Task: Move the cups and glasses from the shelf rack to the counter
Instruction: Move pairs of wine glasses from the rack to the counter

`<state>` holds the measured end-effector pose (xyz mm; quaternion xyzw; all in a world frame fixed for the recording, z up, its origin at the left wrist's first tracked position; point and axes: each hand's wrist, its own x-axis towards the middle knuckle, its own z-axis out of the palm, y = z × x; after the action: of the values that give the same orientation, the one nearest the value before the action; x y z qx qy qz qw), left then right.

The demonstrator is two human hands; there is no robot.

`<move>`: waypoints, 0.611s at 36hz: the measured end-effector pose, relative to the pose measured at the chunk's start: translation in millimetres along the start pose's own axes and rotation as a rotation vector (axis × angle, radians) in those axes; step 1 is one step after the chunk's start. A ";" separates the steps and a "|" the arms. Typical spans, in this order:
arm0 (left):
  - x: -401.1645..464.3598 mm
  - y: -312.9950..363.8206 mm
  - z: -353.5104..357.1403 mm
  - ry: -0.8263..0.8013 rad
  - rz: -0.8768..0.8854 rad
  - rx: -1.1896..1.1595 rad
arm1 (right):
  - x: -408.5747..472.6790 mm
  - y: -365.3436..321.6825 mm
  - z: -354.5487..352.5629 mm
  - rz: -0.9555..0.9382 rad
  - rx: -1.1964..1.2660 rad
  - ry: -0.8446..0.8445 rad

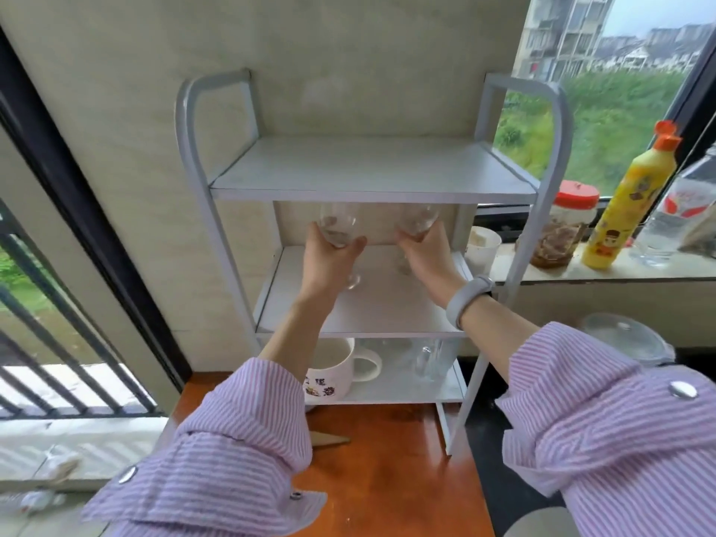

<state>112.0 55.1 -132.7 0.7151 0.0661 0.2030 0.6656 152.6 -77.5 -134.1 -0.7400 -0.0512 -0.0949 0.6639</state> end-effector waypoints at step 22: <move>-222.5 -22.1 -5.6 -0.254 -0.055 0.182 | -231.3 23.6 -124.1 0.042 0.051 -0.069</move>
<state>-88.5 -18.5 -199.1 0.7904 0.0192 0.0858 0.6062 -77.5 -191.7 -192.8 -0.7265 -0.0611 -0.0542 0.6823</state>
